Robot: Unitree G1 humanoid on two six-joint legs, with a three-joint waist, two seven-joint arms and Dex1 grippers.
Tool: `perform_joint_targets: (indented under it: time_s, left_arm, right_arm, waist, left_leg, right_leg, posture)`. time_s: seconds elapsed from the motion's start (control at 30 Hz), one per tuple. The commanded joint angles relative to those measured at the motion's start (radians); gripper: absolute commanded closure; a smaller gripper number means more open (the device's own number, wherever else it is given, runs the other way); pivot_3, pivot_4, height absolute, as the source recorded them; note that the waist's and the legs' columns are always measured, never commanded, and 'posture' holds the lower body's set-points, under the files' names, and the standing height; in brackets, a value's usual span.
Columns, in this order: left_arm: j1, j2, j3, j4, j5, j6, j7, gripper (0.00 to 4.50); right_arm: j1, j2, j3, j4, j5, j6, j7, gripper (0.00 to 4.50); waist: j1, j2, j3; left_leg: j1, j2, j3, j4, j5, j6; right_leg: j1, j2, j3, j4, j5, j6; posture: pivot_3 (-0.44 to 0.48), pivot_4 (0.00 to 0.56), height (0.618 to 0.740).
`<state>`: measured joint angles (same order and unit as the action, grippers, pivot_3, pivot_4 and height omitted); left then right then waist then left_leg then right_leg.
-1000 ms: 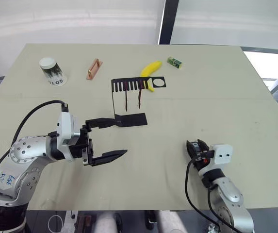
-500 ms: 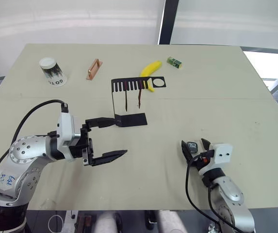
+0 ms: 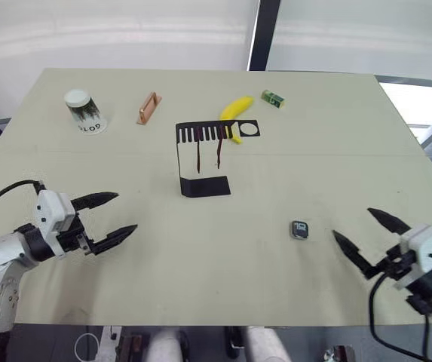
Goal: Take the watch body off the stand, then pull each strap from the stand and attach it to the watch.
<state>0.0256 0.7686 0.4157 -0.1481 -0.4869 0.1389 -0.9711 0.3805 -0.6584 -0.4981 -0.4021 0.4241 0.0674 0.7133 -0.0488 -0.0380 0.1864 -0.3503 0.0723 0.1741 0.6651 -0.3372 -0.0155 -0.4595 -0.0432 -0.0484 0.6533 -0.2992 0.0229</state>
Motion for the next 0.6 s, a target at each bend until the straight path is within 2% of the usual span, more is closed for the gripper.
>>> perform_joint_targets:
  time_s: [0.03,0.17,0.33,0.43,0.53,0.6]
  left_arm:
    - [0.051,0.022,0.058,0.099,0.075,-0.155,-0.033,0.00]
    - [0.066,0.011,0.104,0.155,0.082,-0.187,0.020,0.00]
    - [0.137,-0.001,0.147,0.145,0.071,-0.202,0.037,0.00]
    - [0.142,-0.012,0.153,0.102,0.057,-0.182,0.064,0.00]
    - [0.121,-0.042,0.155,0.040,-0.003,-0.118,0.109,0.00]
    - [0.109,-0.055,0.159,0.014,-0.032,-0.082,0.135,0.00]
  right_arm:
    - [-0.019,-0.101,-0.109,0.252,-0.007,-0.133,0.173,0.07]
    - [-0.067,-0.162,-0.132,0.453,-0.013,-0.199,0.242,0.07]
    - [-0.118,-0.170,-0.148,0.601,-0.002,-0.230,0.270,0.07]
    - [-0.150,-0.158,-0.124,0.630,0.009,-0.243,0.294,0.07]
    - [-0.173,-0.127,-0.078,0.589,0.046,-0.190,0.308,0.07]
    - [-0.183,-0.103,-0.067,0.563,0.054,-0.176,0.291,0.07]
  waist:
    - [0.003,-0.001,-0.001]
    - [0.003,-0.002,-0.001]
    - [-0.004,-0.001,-0.001]
    - [-0.004,-0.001,-0.001]
    - [-0.004,-0.001,-0.001]
    - [-0.004,-0.001,-0.001]
  left_leg:
    - [0.000,0.000,0.000,0.000,0.000,0.000]
    - [0.001,0.000,0.001,0.000,0.000,0.000]
    - [0.002,0.001,0.001,-0.001,0.000,0.000]
    - [0.005,0.001,0.001,-0.001,0.000,0.000]
    - [0.017,0.002,0.001,-0.003,-0.003,-0.001]
    - [0.016,0.002,0.001,-0.003,-0.003,-0.001]
  right_leg:
    - [0.000,0.000,0.000,-0.001,0.000,0.000]
    - [0.000,0.000,0.000,0.000,0.000,0.000]
    - [0.001,0.000,0.000,0.000,0.000,0.000]
    - [0.004,-0.001,0.000,0.000,0.000,0.000]
    - [0.016,-0.001,-0.001,-0.003,0.000,0.000]
    - [0.016,-0.001,-0.001,-0.002,0.000,0.000]
  posture:
    - [0.000,0.150,0.729]
    - [0.000,0.150,0.729]
    - [0.000,0.150,0.729]
    - [0.000,0.150,0.729]
    - [0.000,0.150,0.729]
    - [0.000,0.150,0.729]
